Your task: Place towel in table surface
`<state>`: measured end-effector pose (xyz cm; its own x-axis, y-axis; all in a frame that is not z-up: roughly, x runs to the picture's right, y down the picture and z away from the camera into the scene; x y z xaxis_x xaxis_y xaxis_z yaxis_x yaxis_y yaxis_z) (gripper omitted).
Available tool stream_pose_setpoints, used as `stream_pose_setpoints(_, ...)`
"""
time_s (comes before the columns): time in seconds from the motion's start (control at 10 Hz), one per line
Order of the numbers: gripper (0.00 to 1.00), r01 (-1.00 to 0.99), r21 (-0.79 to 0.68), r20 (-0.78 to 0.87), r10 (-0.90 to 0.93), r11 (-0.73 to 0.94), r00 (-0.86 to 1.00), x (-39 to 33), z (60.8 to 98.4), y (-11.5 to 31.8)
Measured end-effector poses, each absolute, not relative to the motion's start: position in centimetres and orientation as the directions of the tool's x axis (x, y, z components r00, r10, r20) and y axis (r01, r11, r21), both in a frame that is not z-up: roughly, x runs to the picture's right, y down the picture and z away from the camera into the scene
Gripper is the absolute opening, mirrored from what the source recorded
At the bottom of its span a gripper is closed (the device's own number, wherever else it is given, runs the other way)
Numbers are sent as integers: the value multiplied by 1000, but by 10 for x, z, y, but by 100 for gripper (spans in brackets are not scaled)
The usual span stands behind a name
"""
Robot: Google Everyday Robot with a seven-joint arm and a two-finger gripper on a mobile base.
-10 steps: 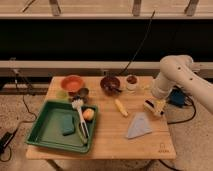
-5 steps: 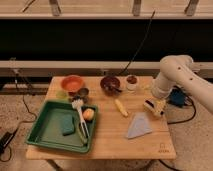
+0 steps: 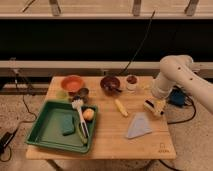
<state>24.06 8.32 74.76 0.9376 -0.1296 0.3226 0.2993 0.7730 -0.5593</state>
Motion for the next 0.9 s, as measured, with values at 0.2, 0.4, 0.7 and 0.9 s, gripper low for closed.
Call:
stream_pose_setpoints(0.2, 80, 299, -559, 323, -130, 773, 938, 241, 748, 83)
stream_pose_setpoints(0.4, 80, 299, -559, 323, -130, 773, 938, 241, 748, 83)
stream_pose_setpoints(0.7, 80, 301, -561, 321, -133, 771, 938, 241, 749, 83)
stream_pose_setpoints(0.9, 80, 364, -549, 369, -172, 752, 913, 232, 753, 102)
